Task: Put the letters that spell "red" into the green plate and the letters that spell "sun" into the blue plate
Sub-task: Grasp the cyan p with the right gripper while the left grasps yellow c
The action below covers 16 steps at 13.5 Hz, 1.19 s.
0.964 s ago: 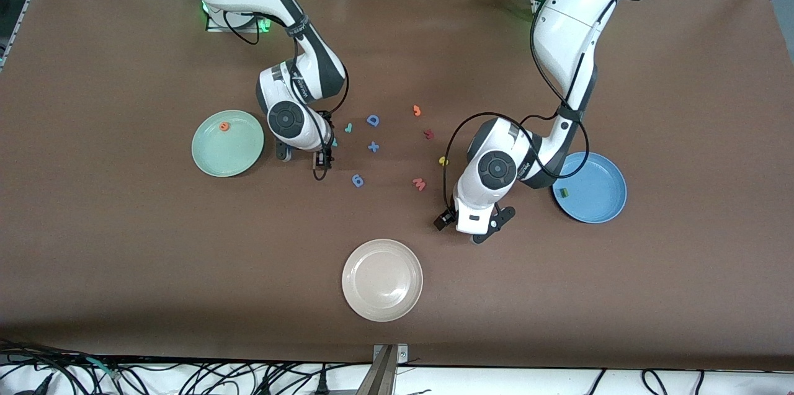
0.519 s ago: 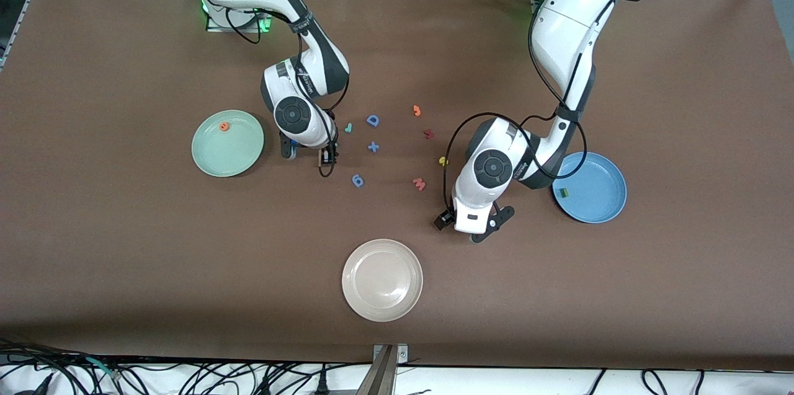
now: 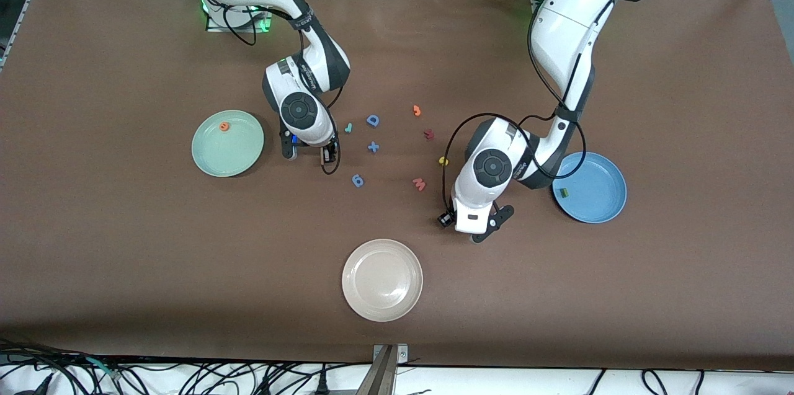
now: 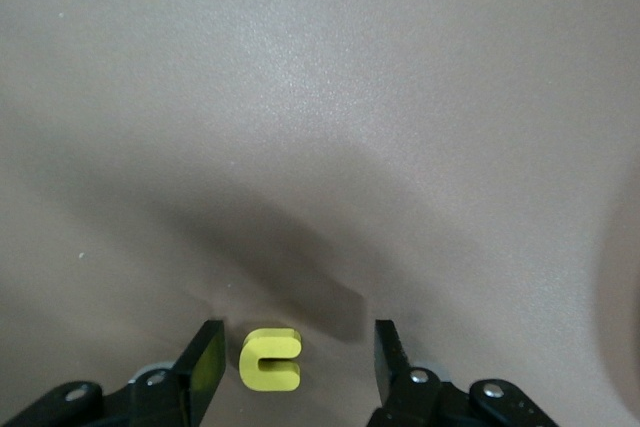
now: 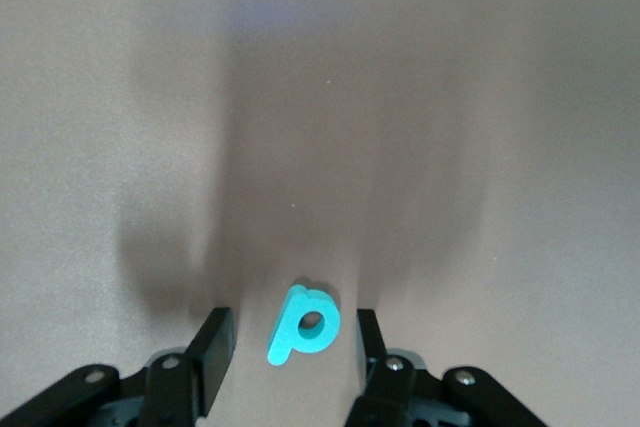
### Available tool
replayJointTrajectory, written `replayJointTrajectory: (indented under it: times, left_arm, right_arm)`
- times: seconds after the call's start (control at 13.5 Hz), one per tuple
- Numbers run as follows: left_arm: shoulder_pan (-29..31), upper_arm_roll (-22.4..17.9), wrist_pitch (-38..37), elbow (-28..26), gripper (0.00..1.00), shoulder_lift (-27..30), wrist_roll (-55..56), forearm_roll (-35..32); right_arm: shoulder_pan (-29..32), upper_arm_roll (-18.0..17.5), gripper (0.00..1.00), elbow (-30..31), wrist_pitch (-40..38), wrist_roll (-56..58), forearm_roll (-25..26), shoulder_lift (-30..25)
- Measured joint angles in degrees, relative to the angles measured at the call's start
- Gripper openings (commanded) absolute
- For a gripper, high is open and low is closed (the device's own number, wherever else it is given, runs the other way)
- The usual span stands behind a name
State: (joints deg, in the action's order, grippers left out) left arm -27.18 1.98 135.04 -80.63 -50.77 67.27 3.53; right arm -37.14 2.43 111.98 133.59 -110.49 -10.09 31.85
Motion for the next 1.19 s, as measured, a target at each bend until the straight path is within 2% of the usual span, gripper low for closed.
replayJointTrajectory:
  times: [0.22,0.3,0.59,0.67,0.82,1.11,1.19]
  left_arm:
    - [0.0,0.0,0.1,0.0,0.34,-0.1,1.0,0.0]
    - [0.0,0.0,0.1,0.0,0.25,-0.1,1.2,0.0]
    - [0.0,0.0,0.2,0.0,0.23,0.0,1.4,0.0]
    - [0.0,0.0,0.3,0.0,0.23,0.0,1.4,0.0]
    - [0.0,0.0,0.5,0.0,0.23,0.0,1.4,0.0]
    - [0.0,-0.1,0.7,0.0,0.22,-0.1,1.4,-0.1]
    - [0.0,-0.1,0.8,0.1,0.22,0.0,1.4,-0.5]
  right_arm:
    - [0.0,0.0,0.54,0.1,0.3,0.0,0.0,0.0]
    - [0.0,0.0,0.46,0.2,0.7,0.0,0.0,0.0]
    - [-0.1,0.0,0.46,2.0,3.8,0.0,0.0,0.0]
    - [-0.2,0.0,0.43,2.2,4.1,0.0,0.0,-0.1]
    - [-0.2,0.0,0.16,2.3,4.2,0.0,0.0,-0.2]
    - [-0.3,0.0,0.0,3.0,4.1,0.0,0.0,-0.8]
    - [-0.3,0.0,0.0,3.0,4.1,0.0,0.0,-0.8]
